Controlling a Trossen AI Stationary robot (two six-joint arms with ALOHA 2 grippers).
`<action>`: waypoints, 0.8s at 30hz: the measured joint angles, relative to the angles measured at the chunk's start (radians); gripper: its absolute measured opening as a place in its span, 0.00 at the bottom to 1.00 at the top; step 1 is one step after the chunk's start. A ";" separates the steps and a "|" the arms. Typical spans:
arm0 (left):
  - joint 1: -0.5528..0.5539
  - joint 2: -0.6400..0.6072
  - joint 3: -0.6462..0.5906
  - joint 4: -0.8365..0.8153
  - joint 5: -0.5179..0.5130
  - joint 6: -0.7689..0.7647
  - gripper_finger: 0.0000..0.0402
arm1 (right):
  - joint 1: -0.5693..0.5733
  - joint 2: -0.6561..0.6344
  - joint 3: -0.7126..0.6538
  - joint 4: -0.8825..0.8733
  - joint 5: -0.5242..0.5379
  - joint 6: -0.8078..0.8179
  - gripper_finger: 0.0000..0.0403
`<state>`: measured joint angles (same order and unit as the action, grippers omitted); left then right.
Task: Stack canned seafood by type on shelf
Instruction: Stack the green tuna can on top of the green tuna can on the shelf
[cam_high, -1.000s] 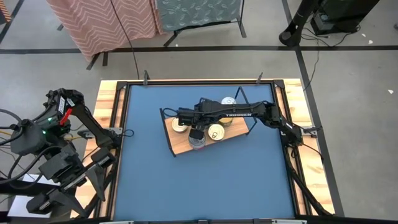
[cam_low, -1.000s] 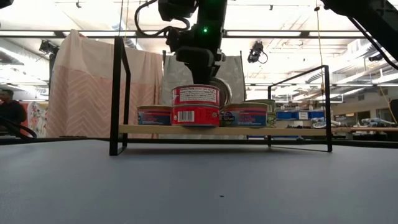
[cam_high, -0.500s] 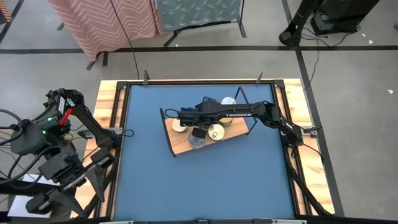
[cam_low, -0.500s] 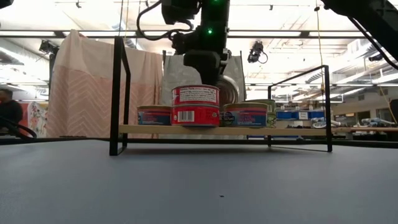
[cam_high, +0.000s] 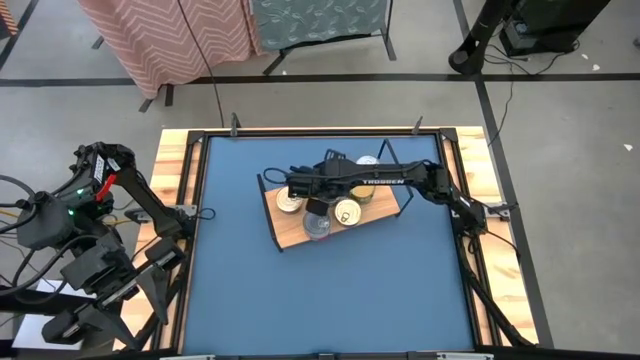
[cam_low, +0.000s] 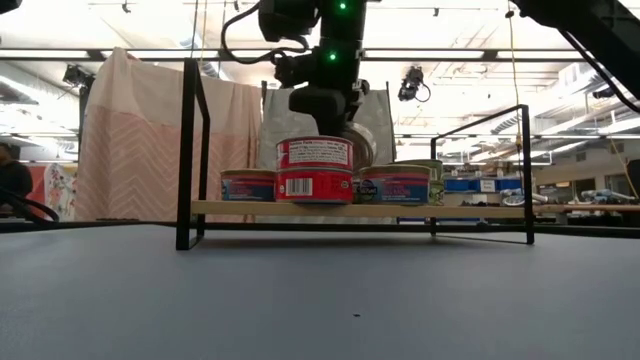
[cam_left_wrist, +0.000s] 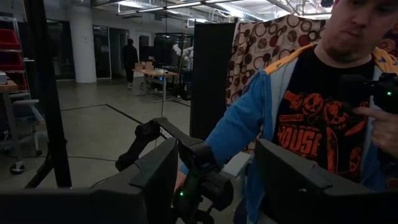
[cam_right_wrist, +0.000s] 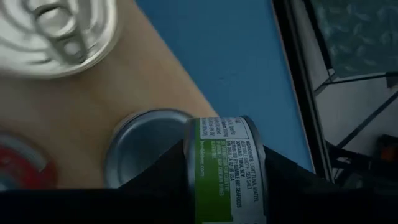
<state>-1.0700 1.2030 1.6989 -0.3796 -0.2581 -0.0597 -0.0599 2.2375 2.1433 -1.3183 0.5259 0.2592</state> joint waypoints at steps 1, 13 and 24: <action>0.000 0.000 0.000 0.000 0.000 0.000 0.54 | -0.003 0.000 0.000 0.003 0.004 0.000 0.38; -0.001 0.000 0.000 0.001 0.000 -0.001 0.54 | 0.008 0.002 -0.057 0.077 0.064 0.001 0.38; -0.013 0.000 0.000 0.000 0.000 -0.001 0.54 | 0.065 0.002 -0.078 0.094 0.223 -0.008 0.38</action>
<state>-1.0828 1.2034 1.6989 -0.3794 -0.2581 -0.0605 0.0050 2.2391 2.0655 -1.2248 0.7486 0.2516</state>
